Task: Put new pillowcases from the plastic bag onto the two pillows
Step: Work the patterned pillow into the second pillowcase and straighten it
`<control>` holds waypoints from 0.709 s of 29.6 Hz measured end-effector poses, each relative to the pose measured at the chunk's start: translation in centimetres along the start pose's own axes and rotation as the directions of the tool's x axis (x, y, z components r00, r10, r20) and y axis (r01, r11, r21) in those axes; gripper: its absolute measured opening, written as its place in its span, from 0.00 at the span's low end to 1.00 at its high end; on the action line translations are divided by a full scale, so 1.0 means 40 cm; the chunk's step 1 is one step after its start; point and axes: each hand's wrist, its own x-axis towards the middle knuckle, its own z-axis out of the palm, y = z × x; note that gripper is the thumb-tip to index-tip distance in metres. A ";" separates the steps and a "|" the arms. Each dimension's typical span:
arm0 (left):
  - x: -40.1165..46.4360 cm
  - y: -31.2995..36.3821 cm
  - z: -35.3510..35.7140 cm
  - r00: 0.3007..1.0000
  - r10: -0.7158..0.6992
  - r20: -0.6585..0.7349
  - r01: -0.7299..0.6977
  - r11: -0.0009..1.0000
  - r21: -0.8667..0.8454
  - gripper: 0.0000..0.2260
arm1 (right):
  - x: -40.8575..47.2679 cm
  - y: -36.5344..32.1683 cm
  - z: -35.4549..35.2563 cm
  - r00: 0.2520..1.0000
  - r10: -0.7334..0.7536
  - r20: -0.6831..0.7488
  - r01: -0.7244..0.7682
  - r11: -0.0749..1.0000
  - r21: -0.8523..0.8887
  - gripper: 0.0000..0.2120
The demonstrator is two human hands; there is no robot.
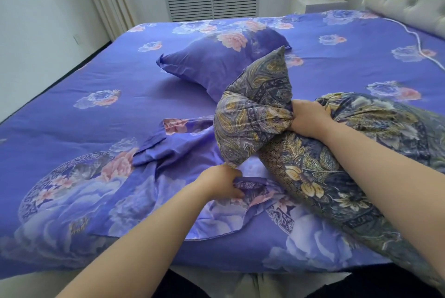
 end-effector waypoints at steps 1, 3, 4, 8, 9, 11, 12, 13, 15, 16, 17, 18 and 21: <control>-0.019 -0.007 -0.015 1.000 0.022 -0.014 -0.023 0.997 -0.078 0.15 | -0.002 -0.001 -0.003 1.000 -0.018 -0.004 0.017 0.996 -0.086 0.10; -0.056 -0.022 -0.049 0.994 0.095 -0.062 -0.106 0.972 -0.211 0.14 | -0.014 -0.011 0.001 0.999 -0.042 -0.007 0.039 0.973 -0.226 0.09; -0.073 -0.028 -0.064 0.986 0.147 -0.084 -0.163 0.955 -0.247 0.13 | -0.023 -0.014 0.007 0.998 -0.053 -0.020 0.045 0.958 -0.283 0.07; -0.104 -0.016 -0.120 0.973 0.183 -0.142 -0.219 0.926 -0.309 0.15 | -0.063 -0.011 0.036 0.993 -0.109 -0.044 0.080 0.900 -0.429 0.11; -0.100 -0.008 -0.137 0.975 0.172 -0.141 -0.208 0.929 -0.305 0.17 | -0.071 -0.015 0.037 0.991 -0.128 -0.028 0.105 0.903 -0.418 0.11; -0.083 0.005 -0.172 0.977 0.177 -0.122 -0.204 0.941 -0.270 0.18 | -0.087 -0.033 0.034 0.984 -0.177 0.022 0.173 0.915 -0.365 0.07; -0.075 0.006 -0.191 0.979 0.185 -0.090 -0.201 0.952 -0.233 0.18 | -0.095 -0.044 0.035 0.979 -0.198 0.049 0.203 0.918 -0.340 0.05; -0.068 0.005 -0.206 0.981 0.190 -0.035 -0.193 0.964 -0.184 0.19 | -0.103 -0.052 0.037 0.976 -0.209 0.068 0.220 0.923 -0.316 0.05; -0.063 -0.009 -0.226 0.980 0.175 0.092 -0.169 0.983 -0.068 0.20 | -0.117 -0.056 0.040 0.976 -0.204 0.070 0.216 0.940 -0.264 0.06; -0.065 -0.019 -0.233 0.978 0.151 0.143 -0.151 0.988 -0.009 0.21 | -0.122 -0.054 0.038 0.979 -0.197 0.059 0.205 0.949 -0.239 0.06; -0.071 -0.029 -0.239 0.976 0.122 0.179 -0.133 0.990 0.048 0.22 | -0.127 -0.051 0.035 0.980 -0.193 0.052 0.200 0.955 -0.218 0.05; -0.079 -0.038 -0.248 0.976 0.094 0.199 -0.117 0.987 0.107 0.23 | -0.132 -0.050 0.032 0.979 -0.195 0.051 0.202 0.958 -0.203 0.05; -0.092 -0.059 -0.278 0.966 0.043 0.256 -0.121 0.947 0.298 0.20 | -0.146 -0.062 0.033 0.973 -0.226 0.044 0.230 0.957 -0.175 0.05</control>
